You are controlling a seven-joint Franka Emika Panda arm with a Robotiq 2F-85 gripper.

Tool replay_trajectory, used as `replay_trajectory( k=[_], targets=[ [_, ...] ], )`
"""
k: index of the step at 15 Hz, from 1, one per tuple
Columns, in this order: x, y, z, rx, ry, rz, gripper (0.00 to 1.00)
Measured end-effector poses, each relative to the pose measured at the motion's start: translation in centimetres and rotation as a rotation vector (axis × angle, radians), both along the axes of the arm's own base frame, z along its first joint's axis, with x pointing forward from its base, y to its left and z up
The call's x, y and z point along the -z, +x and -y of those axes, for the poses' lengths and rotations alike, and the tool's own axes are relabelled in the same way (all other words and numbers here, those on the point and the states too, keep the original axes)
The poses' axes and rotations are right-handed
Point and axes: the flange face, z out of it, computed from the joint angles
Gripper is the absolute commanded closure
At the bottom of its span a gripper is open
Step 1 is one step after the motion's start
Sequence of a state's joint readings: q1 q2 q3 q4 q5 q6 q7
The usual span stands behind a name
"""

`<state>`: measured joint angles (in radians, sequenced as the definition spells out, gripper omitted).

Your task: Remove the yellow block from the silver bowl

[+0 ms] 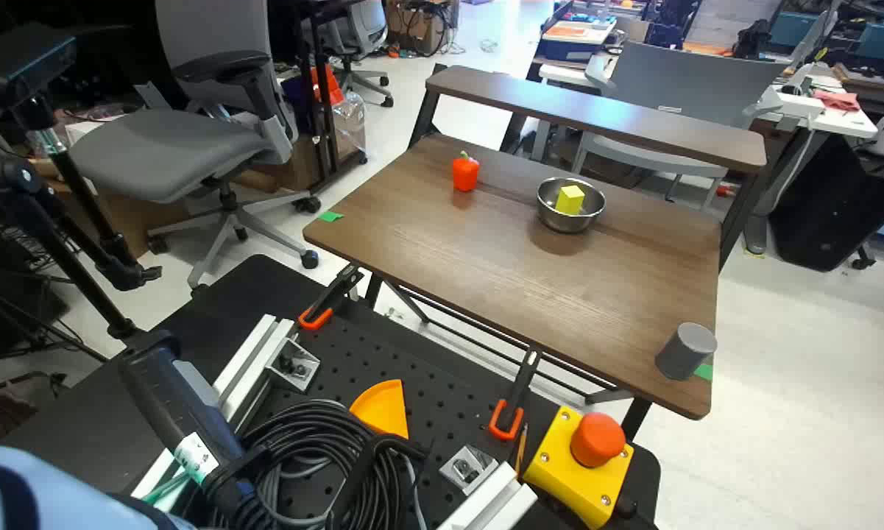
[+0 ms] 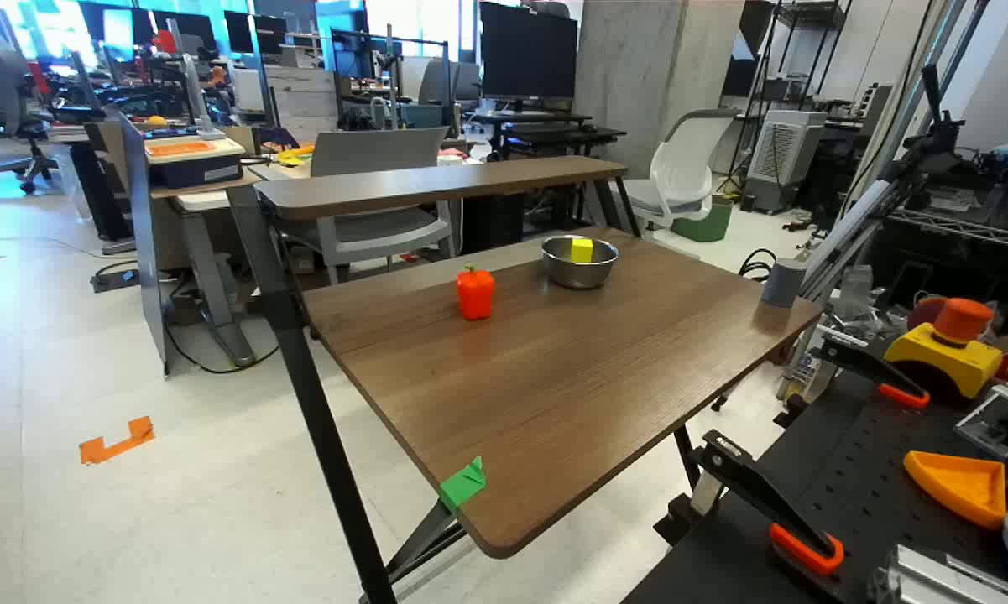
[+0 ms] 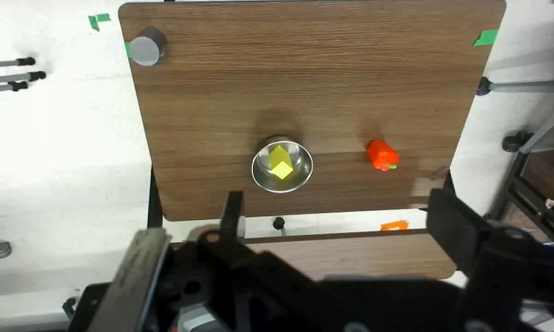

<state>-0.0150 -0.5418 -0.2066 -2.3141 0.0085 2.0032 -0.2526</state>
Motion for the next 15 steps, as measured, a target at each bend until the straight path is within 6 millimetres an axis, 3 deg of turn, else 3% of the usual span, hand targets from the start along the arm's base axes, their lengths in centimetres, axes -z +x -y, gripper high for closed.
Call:
replay_trajectory(
  k=[15],
  targets=[
    [0.15,0.22,-0.08,0.006,0.02,0.001,0.0]
  ],
)
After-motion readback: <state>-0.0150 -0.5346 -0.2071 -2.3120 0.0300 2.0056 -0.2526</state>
